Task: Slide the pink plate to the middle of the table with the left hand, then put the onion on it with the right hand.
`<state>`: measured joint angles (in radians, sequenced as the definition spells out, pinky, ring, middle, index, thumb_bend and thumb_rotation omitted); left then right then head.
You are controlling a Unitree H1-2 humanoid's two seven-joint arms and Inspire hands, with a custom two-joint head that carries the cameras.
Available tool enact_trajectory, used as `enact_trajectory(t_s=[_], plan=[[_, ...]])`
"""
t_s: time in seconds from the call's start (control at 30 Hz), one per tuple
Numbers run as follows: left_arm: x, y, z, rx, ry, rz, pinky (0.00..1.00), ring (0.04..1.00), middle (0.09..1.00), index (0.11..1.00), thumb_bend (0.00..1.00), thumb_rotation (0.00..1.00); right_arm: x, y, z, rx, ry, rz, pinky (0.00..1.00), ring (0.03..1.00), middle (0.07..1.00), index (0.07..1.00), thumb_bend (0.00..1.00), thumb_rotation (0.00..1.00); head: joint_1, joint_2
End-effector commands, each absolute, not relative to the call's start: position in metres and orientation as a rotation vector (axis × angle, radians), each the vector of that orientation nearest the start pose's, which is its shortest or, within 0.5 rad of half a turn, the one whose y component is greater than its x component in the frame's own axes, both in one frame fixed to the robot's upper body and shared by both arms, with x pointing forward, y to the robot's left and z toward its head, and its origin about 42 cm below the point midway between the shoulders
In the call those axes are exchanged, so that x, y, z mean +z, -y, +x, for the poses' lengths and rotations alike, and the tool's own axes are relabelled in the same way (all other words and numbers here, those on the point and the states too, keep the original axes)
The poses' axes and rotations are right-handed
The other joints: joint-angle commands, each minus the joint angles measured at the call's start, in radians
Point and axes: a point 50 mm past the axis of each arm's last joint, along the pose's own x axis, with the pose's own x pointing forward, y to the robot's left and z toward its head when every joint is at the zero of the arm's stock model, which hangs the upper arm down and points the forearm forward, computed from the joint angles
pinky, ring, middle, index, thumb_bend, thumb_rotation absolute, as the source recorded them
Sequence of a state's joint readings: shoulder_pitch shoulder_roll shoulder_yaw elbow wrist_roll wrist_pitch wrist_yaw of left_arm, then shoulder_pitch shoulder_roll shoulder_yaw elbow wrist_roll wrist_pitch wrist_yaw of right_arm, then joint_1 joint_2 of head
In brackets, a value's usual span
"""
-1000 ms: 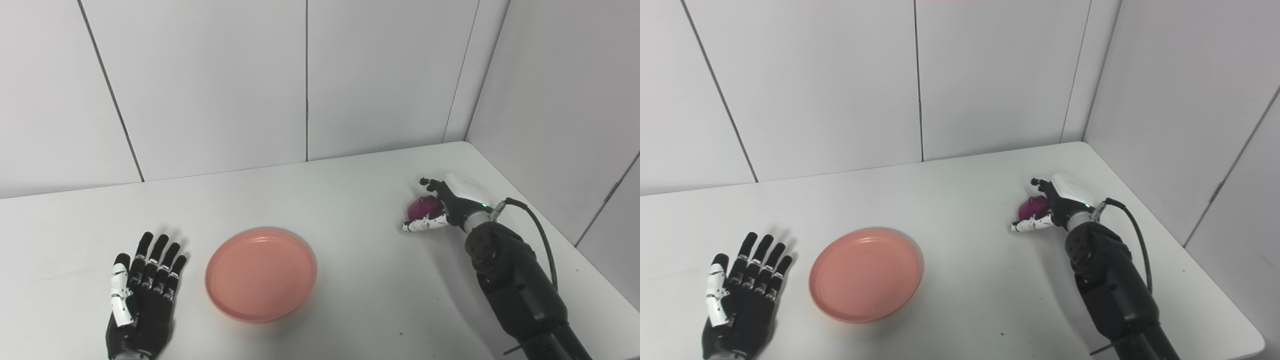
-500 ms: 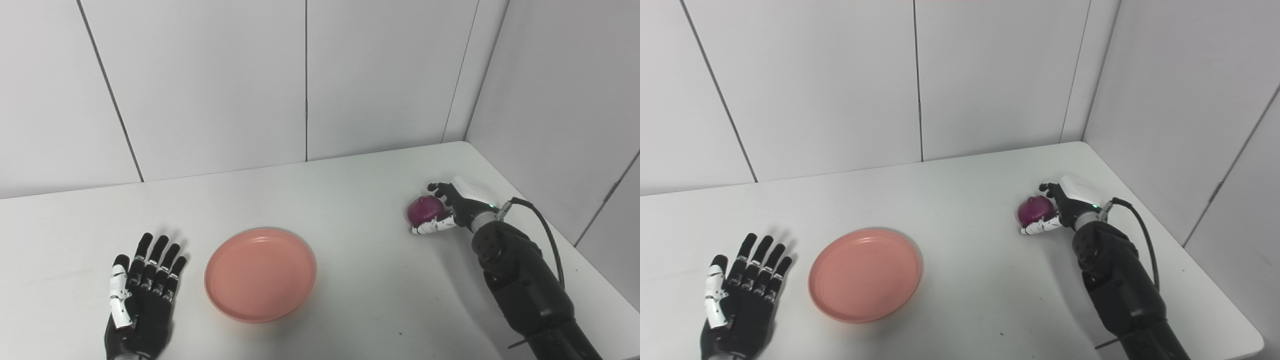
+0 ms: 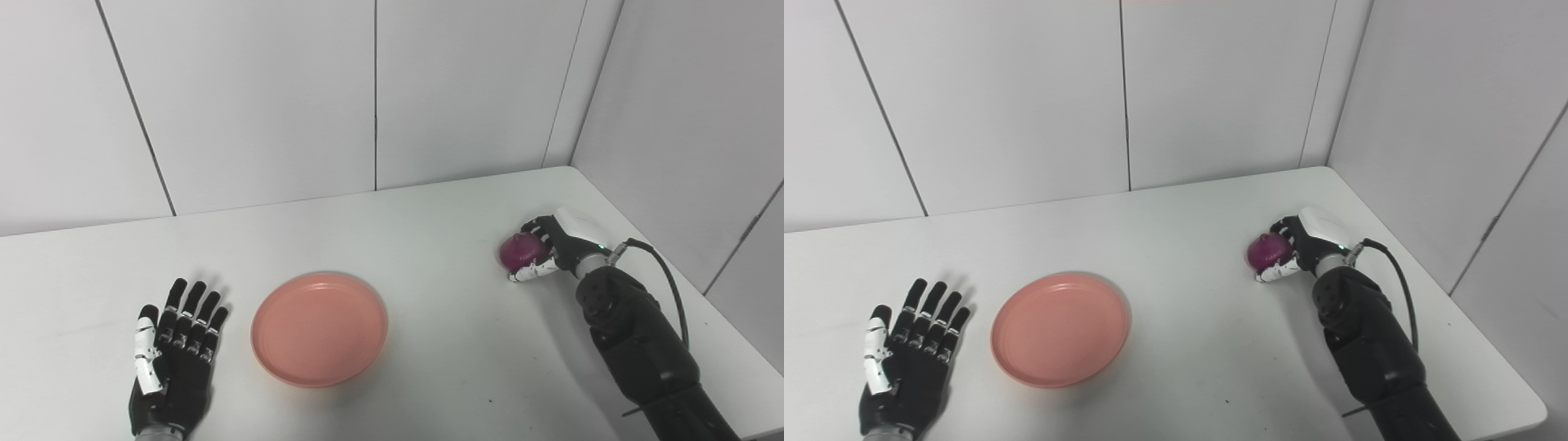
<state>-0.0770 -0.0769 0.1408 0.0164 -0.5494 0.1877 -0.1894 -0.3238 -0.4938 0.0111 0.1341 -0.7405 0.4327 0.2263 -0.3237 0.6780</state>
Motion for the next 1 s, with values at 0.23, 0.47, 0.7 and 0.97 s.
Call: enact_trajectory(t_s=[0.23, 0.47, 0.7, 0.97], plan=[[0.102, -0.206, 0.304, -0.123, -0.062, -0.646, 0.96, 0.943, 0.953, 0.948, 0.41, 1.00, 0.204, 0.377, 0.406, -0.158, -0.201, -1.175, 0.39, 0.471, 0.542, 0.494, 0.53, 0.14, 0.003, 0.001], [0.101, -0.205, 0.304, -0.128, -0.059, -0.655, 0.97, 0.949, 0.958, 0.955, 0.41, 1.00, 0.199, 0.379, 0.411, -0.151, -0.231, -1.210, 0.30, 0.386, 0.475, 0.488, 0.51, 0.14, 0.007, -0.001], [0.102, -0.205, 0.304, -0.128, -0.059, -0.645, 0.96, 0.946, 0.956, 0.948, 0.41, 1.00, 0.208, 0.378, 0.404, -0.180, -0.181, -1.181, 0.35, 0.433, 0.504, 0.488, 0.51, 0.14, 0.020, -0.006], [0.102, -0.203, 0.305, -0.128, -0.062, -0.639, 0.97, 0.953, 0.959, 0.948, 0.43, 1.00, 0.238, 0.354, 0.395, -0.189, -0.057, -1.103, 0.41, 0.484, 0.529, 0.488, 0.51, 0.14, 0.031, -0.011]])
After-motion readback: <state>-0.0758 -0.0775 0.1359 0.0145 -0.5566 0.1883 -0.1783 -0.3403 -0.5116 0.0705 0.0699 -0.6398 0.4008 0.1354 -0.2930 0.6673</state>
